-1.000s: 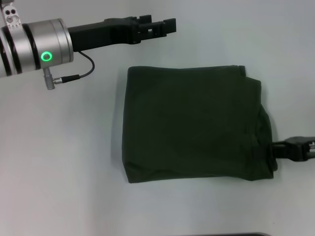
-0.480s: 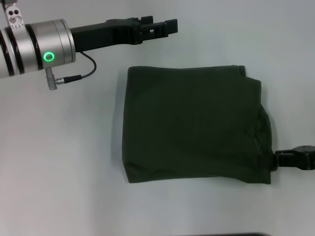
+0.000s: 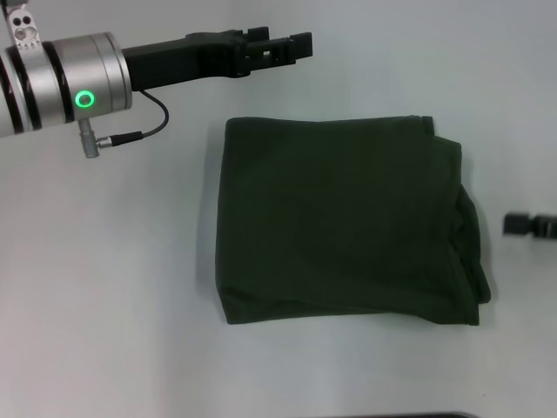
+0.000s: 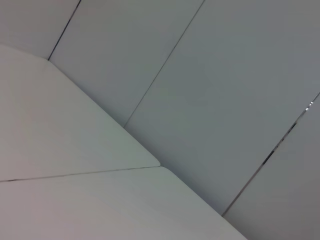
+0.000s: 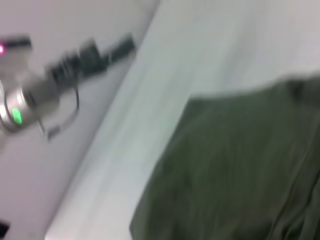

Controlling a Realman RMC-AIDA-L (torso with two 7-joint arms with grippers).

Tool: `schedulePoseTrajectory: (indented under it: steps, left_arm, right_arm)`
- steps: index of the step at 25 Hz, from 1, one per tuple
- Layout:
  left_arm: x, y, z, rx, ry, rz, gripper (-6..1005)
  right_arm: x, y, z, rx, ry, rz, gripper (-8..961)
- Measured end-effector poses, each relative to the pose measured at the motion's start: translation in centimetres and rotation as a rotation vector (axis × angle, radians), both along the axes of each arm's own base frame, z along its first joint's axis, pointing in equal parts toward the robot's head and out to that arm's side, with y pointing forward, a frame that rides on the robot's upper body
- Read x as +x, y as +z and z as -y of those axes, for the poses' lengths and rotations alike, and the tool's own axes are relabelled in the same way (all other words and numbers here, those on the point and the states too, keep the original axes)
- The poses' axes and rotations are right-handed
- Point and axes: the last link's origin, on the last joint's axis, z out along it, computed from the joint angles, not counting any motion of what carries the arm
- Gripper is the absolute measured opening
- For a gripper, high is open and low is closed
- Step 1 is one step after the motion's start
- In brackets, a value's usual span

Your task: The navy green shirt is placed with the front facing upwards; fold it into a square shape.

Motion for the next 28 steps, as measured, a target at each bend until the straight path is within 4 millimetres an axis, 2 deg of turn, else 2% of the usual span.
schedulePoseTrajectory:
  steps: [2, 6, 8, 15, 22, 28]
  left_arm:
    - [0.0, 0.0, 0.0, 0.002, -0.003, -0.002, 913]
    - [-0.2, 0.2, -0.1, 0.014, 0.002, -0.004, 914]
    - [-0.5, 0.5, -0.3, 0.028, 0.015, -0.004, 914]
    - [-2.3, 1.8, -0.4, 0.083, 0.05, -0.012, 914]
    - [-2.7, 2.2, -0.5, 0.104, 0.042, -0.025, 915]
    - [-2.7, 2.6, -0.7, 0.112, 0.034, -0.035, 915]
  right_arm:
    - [-0.1, 0.9, -0.6, 0.059, 0.002, -0.019, 537]
    - [-0.5, 1.4, -2.0, 0.133, 0.007, -0.028, 583]
    - [-0.7, 1.2, -2.8, 0.146, 0.007, -0.015, 606]
    - [-0.2, 0.6, -4.3, 0.181, -0.053, 0.032, 791]
    - [-0.1, -0.7, -5.5, 0.191, -0.132, 0.04, 936]
    - [-1.1, -2.5, -7.0, 0.182, -0.149, 0.042, 921]
